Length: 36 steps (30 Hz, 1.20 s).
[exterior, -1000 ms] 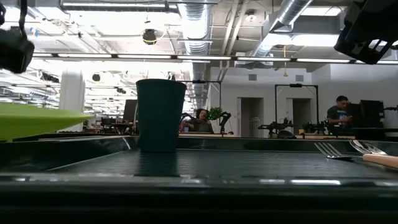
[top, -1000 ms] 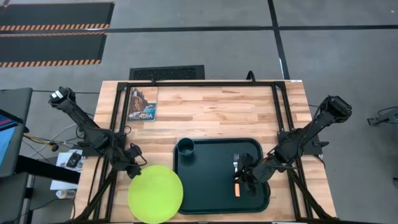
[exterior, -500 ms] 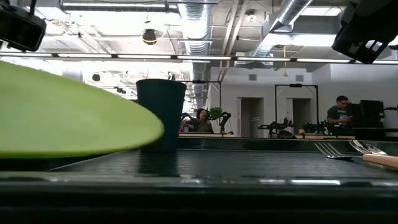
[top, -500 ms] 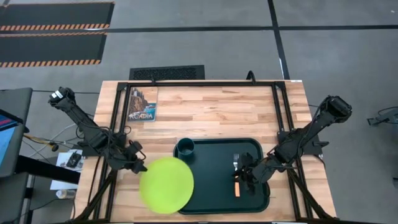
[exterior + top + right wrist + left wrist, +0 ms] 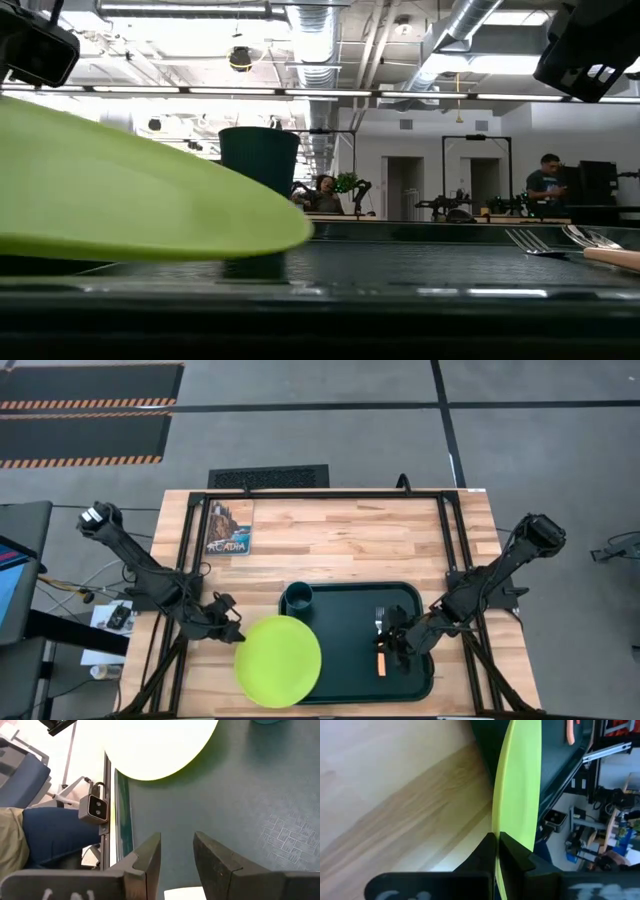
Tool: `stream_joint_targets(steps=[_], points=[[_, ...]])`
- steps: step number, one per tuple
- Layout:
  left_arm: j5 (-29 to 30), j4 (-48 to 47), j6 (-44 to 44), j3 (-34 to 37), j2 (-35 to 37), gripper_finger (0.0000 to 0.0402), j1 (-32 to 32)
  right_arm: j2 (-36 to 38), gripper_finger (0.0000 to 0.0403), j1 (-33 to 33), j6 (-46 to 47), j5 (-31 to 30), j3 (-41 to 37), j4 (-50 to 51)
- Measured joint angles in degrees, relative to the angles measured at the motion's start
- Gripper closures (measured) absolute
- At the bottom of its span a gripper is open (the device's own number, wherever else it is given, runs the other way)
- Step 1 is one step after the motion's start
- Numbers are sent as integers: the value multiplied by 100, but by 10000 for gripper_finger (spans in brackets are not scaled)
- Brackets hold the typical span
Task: Pick and place plate/cup/fork/spoon on tray
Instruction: Put the light green plate on the black tray to the left of the light orange fork
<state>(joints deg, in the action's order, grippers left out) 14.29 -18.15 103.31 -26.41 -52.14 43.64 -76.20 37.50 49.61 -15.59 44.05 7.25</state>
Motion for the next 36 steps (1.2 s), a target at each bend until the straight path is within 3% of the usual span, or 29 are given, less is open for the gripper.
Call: stream_joint_targets(steps=[5,13,29,36], points=[[24,724,98,0,-500,401,-13,0,262,0,26,0,0,-2],[892,1631,393,-4,-1038,401,-19,0,262,0,30,0,0,-4],[1032,2480,285,-4,-1688,401,-213,0,262,2,6,-125,0,-7],[1062,3247,265,-7,-2328,401,-256,0,262,4,4,-143,0,-17]])
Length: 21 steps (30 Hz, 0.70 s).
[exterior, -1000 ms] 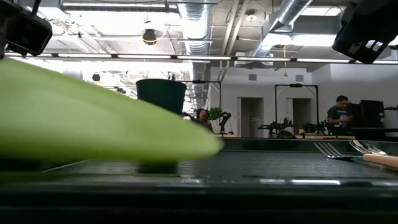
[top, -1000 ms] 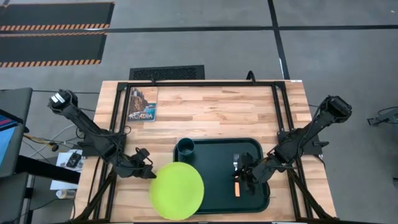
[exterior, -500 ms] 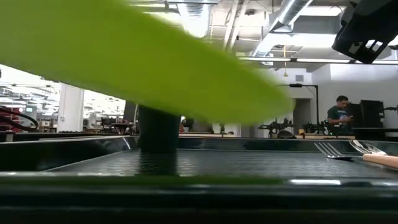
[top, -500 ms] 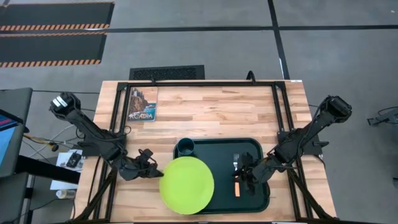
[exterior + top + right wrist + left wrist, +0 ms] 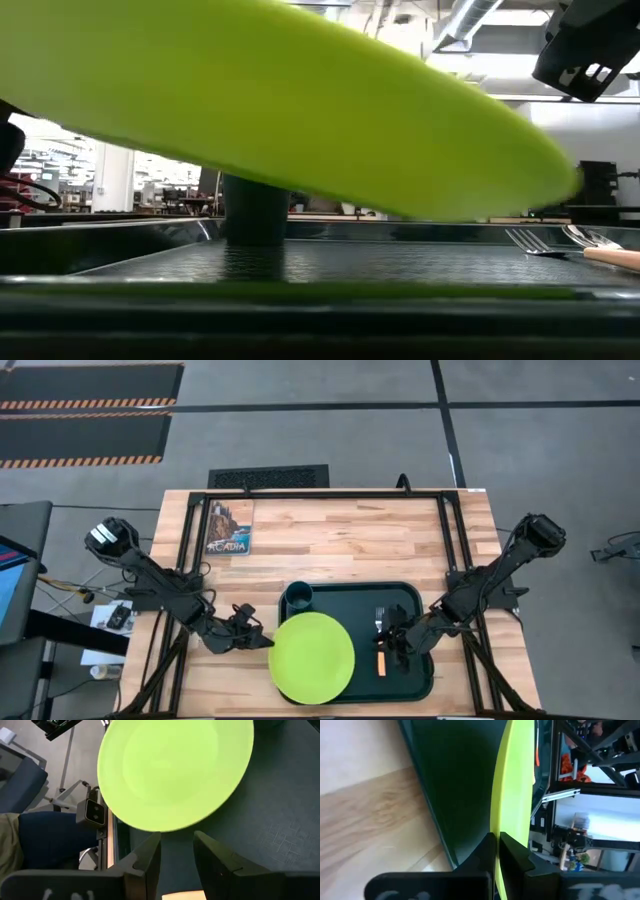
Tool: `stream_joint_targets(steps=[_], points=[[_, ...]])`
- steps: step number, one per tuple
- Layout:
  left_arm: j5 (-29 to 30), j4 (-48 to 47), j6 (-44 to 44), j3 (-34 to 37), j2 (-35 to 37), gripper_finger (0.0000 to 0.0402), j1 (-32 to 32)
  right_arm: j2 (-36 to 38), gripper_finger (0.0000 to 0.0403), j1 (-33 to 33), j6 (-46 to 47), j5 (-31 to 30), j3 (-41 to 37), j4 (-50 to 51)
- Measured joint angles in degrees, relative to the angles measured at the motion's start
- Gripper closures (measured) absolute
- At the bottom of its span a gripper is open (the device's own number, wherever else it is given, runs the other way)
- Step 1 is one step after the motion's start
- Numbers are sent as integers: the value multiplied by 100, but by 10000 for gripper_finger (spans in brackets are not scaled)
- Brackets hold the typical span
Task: Pick and place plate/cup/fork/spoon on tray
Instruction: Put the light green plate on the black tray to the left of the light orange fork
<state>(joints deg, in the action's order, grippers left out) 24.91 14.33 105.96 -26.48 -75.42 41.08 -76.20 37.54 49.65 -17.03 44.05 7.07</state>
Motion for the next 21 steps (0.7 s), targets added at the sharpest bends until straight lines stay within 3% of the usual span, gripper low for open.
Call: stream_joint_targets(steps=[13,21], points=[[426,1640,385,-7,-1423,401,0,0,262,50,-17,-8,0,5],[557,1734,422,-243,-1856,401,-63,0,262,232,-17,-128,0,6]])
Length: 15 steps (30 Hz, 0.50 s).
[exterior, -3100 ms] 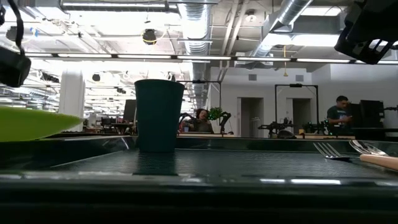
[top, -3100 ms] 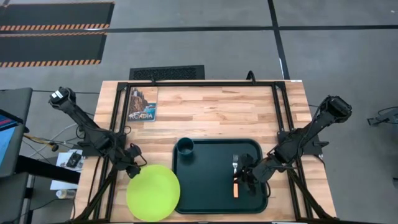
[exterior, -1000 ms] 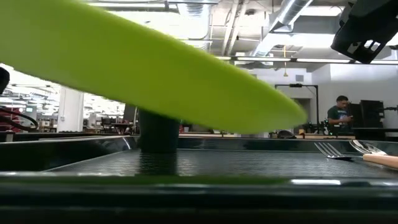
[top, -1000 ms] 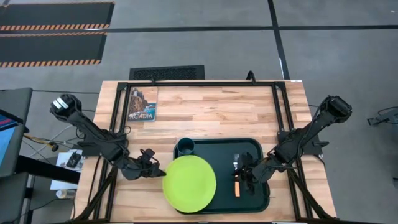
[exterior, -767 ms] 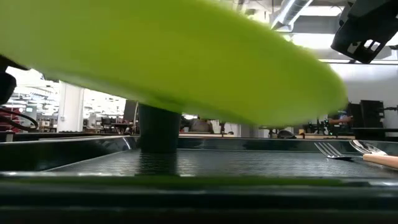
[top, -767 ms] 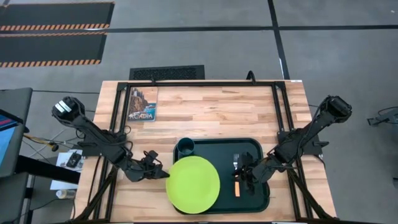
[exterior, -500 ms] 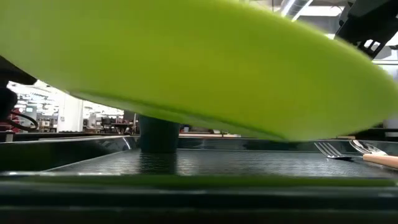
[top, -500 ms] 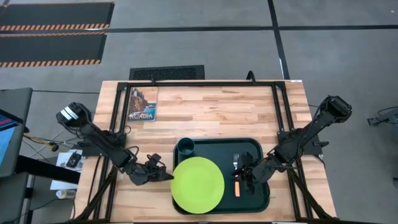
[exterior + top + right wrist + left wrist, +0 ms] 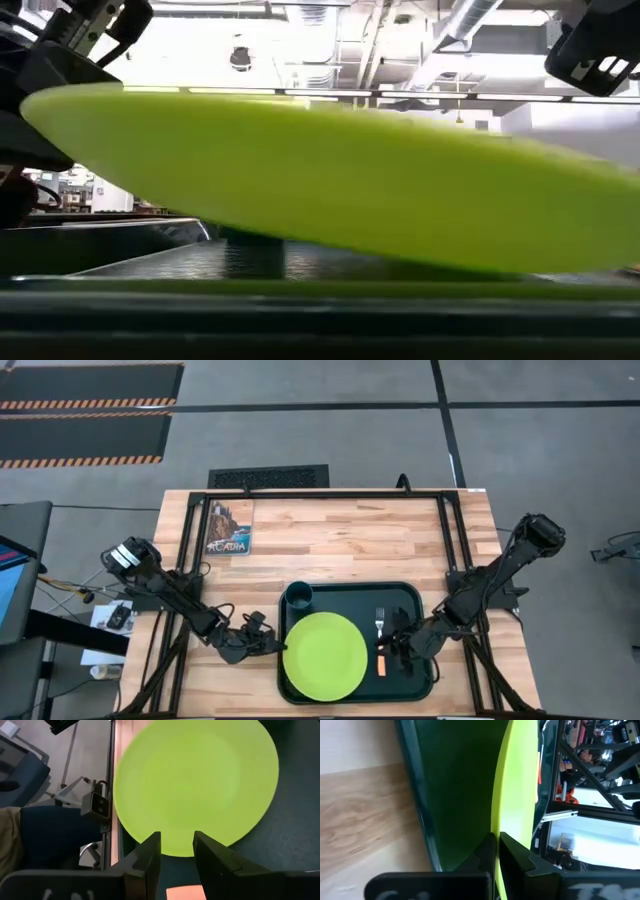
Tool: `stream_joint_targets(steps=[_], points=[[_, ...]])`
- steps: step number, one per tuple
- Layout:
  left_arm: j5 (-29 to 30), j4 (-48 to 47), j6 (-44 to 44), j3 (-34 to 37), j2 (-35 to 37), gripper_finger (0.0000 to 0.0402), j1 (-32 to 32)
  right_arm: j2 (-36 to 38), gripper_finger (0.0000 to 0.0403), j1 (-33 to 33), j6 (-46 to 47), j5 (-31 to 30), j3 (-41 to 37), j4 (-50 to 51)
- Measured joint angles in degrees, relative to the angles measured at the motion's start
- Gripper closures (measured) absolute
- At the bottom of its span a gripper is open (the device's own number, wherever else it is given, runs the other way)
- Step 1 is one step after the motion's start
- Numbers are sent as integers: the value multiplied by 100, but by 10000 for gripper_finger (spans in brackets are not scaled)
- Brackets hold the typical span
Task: Pick and place plate/cup/fork/spoon on tray
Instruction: Put the light green plate on the black tray to the left of the light orange fork
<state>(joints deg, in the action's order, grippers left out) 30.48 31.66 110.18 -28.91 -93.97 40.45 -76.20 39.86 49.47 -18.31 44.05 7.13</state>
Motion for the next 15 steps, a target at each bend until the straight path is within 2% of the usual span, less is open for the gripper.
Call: stream_joint_targets(steps=[9,15], points=[[24,-437,-256,-131,4,402,-221,0,262,30,13,-13,0,-33],[-171,-562,-159,-131,7,401,-208,0,262,29,20,-13,0,-33]])
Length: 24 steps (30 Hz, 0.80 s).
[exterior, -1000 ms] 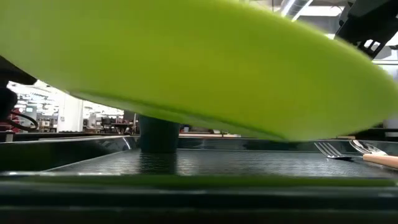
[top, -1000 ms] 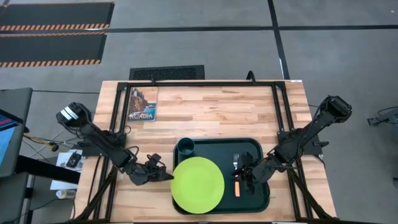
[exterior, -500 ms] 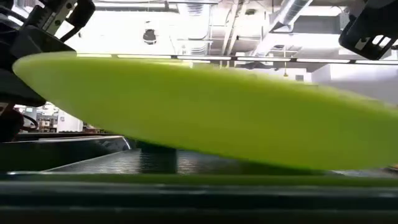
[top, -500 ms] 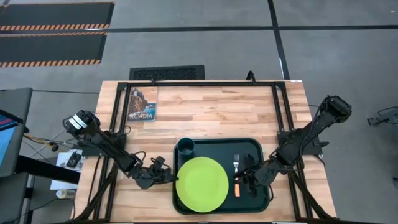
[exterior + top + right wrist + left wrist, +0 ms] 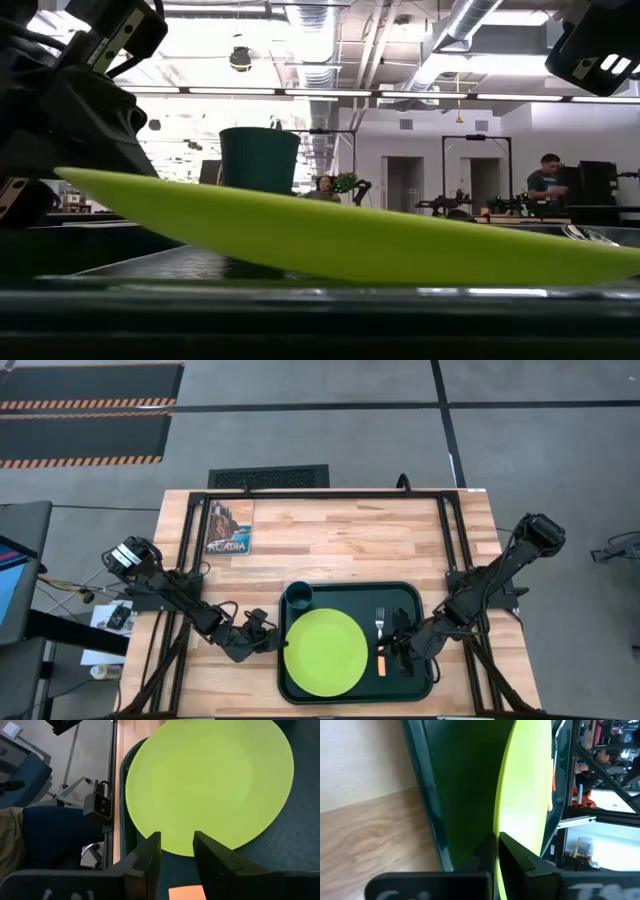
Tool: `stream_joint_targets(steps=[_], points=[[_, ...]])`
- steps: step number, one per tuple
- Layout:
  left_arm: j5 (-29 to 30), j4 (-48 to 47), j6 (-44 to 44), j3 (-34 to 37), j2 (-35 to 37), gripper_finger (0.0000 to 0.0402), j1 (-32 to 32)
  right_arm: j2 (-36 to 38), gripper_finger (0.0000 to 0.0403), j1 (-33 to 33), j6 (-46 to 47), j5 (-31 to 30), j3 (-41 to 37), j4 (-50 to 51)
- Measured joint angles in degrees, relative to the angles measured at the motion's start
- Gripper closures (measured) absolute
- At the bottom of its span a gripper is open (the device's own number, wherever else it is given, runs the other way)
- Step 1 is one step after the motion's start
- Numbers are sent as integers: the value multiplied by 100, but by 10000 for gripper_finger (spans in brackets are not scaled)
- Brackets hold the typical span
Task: Pick and place plate/cup/fork/spoon on tray
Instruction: Put the light green plate on the black tray to the left of the light orange fork
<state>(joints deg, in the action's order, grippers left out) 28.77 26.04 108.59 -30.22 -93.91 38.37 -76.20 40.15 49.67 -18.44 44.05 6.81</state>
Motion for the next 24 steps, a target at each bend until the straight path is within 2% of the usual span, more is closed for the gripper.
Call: stream_joint_targets(steps=[24], points=[[-347,-139,62,0,4,400,0,0,262,-1,-5,-12,0,2]])
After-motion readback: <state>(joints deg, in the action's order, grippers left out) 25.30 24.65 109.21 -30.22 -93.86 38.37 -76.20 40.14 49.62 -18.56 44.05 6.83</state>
